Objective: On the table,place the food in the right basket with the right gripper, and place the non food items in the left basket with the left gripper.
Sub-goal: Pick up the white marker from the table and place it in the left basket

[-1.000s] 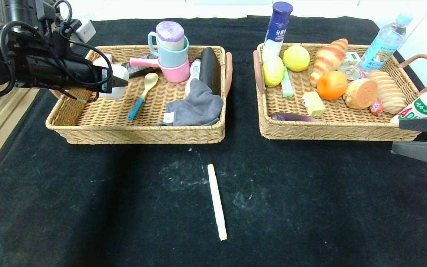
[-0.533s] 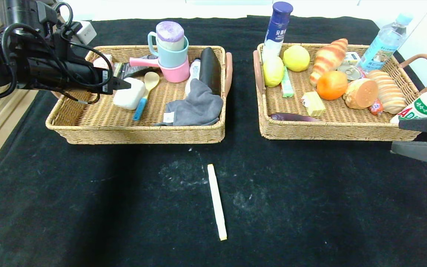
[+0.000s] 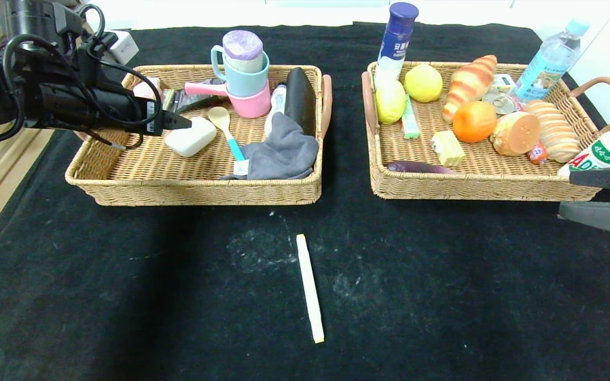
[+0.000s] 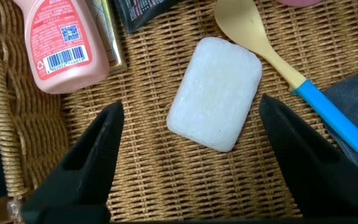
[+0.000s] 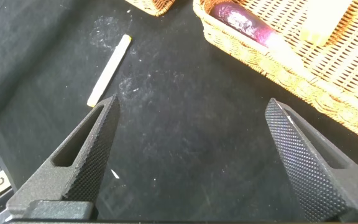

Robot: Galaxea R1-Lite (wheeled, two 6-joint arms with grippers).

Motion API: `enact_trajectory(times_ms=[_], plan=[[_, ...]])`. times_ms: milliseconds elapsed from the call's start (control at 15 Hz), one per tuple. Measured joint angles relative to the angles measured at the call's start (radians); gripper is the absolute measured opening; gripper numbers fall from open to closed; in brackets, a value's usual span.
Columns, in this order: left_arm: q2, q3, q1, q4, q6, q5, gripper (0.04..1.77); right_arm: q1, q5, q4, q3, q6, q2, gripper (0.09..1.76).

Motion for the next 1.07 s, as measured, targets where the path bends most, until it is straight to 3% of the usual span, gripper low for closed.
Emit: enact_trajectory(times_ms=[867, 1067], plan=[[-0.027, 0.002, -0.004, 0.016, -0.005, 0.009, 1.69, 0.002, 0.000, 0.000, 0.001, 0.000, 0.000, 1.71], [-0.057, 0.000, -0.023, 0.058, -0.040, 0.019, 1.70, 0.004, 0.000, 0.000, 0.002, 0.000, 0.004, 1.71]])
